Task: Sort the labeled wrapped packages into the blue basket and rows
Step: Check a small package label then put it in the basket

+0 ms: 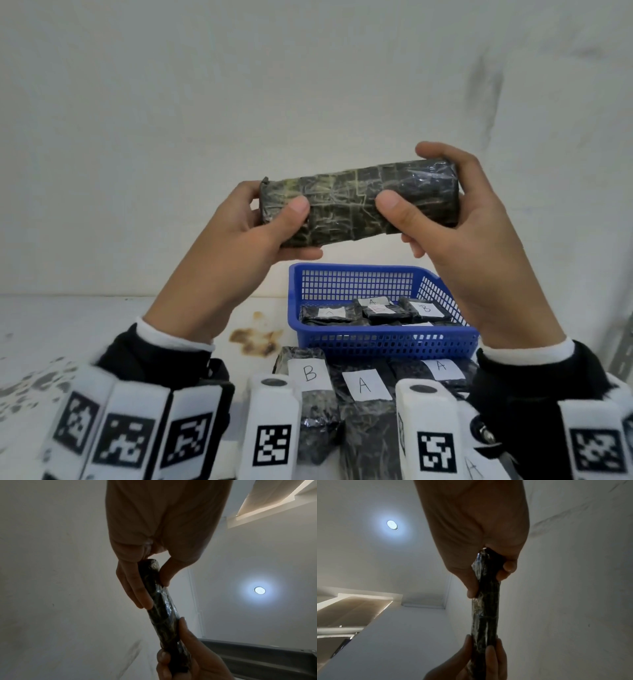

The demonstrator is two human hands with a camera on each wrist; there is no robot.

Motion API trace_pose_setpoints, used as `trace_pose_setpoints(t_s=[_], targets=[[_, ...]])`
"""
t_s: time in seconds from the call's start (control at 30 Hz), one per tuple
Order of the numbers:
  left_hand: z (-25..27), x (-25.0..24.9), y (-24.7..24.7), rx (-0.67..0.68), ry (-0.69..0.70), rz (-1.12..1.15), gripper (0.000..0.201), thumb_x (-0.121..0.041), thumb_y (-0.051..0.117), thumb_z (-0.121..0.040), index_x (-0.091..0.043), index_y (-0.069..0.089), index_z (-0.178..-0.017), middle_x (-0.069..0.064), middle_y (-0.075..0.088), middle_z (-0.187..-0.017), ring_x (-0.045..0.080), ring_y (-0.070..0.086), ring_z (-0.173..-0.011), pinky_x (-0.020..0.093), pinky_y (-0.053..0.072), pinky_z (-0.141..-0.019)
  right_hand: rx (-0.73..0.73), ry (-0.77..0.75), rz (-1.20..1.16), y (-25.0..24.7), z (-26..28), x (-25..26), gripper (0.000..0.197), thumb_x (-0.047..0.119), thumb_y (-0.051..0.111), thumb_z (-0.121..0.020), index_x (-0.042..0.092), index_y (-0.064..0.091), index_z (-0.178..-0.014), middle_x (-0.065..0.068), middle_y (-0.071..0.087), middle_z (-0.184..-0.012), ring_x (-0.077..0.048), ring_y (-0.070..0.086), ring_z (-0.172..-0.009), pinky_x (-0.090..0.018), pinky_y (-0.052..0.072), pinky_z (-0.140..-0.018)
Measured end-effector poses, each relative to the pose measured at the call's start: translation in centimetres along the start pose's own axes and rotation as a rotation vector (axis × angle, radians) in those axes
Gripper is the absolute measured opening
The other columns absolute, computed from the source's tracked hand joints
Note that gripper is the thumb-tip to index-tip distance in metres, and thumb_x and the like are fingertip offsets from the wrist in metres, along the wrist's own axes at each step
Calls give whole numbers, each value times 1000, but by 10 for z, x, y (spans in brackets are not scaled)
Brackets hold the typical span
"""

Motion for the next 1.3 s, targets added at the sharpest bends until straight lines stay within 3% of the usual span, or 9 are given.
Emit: trace_pose_setpoints(t_s=[0.17, 0.3, 0.43, 0.53, 0.67, 0.9, 1.0, 1.1, 1.3], targets=[[1, 1, 5, -21, 20, -58, 43, -29, 62, -88, -9, 46, -123, 6, 69, -99, 14, 69, -69, 29, 56, -60, -27, -11, 103, 5, 4, 1, 78, 55, 80, -60, 42, 47, -129, 14, 64, -117, -6, 65, -105, -29, 52, -95], [3, 0, 7, -43, 12, -123, 44, -37, 65, -82, -17, 45, -115, 0, 69, -93, 14, 65, -60, 26, 49, -48, -34, -11, 153, 8, 4, 0, 81, 56, 83, -61, 43, 43, -130, 15, 63, -120, -7, 64, -110, -30, 52, -98], [1, 2, 3, -109, 27, -148, 39, -33, 69, -83, -18, 48, -112, -4, 68, -81, 13, 61, -56, 29, 46, -50, -16, 31, 160, 11, 4, -3, 71, 53, 82, -66, 43, 46, -126, 20, 65, -106, 5, 65, -94, -11, 51, -82], [-2, 3, 0, -159, 20, -65, 40, -30, 69, -84, -11, 52, -115, 3, 67, -81, 15, 61, -57, 28, 51, -53, 9, 37, 111, 10, 2, -5, 51, 46, 78, -78, 43, 54, -123, 12, 70, -106, -2, 67, -93, -22, 53, -83], [-6, 1, -9, -180, 18, 18, 33, -32, 63, -89, -8, 57, -111, 1, 67, -77, 17, 63, -60, 29, 58, -60, 80, 54, -13, 5, 1, -1, 32, 35, 70, -85, 36, 64, -117, 7, 71, -91, -1, 57, -59, -16, 49, -64], [-8, 1, -14, -147, -19, 51, 26, -25, 50, -98, -3, 64, -96, 4, 66, -67, 19, 64, -57, 32, 60, -61, 125, 35, -55, 3, -2, -5, 28, 45, 64, -79, 34, 71, -103, 7, 71, -88, -17, 55, -70, -29, 45, -58], [-8, 1, -13, -132, -36, 18, 27, -31, 51, -96, -8, 64, -93, 3, 68, -68, 19, 65, -57, 32, 59, -61, 109, 37, -49, 4, -2, -6, 26, 46, 64, -79, 30, 70, -99, 8, 71, -85, -11, 56, -68, -22, 45, -56], [-6, 2, -9, -141, -32, -31, 25, -35, 57, -93, -11, 65, -94, 2, 70, -75, 17, 66, -58, 32, 59, -61, 94, 46, -48, 6, -3, -7, 10, 36, 66, -89, 26, 68, -93, 9, 69, -78, -6, 57, -62, -14, 44, -54], [-5, 5, -3, -166, -18, -124, 40, -48, 64, -84, -12, 64, -101, 1, 73, -82, 14, 67, -57, 28, 56, -56, 65, 52, -2, 9, 0, -6, 11, 37, 71, -86, 30, 64, -84, 14, 64, -70, -3, 54, -60, -11, 42, -54]])
Point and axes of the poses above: each hand's wrist, its own z-axis away from the middle knuckle, its own y-axis out of the palm, x = y × z, the point moved 1 cm from there along -z, towards the middle knuckle
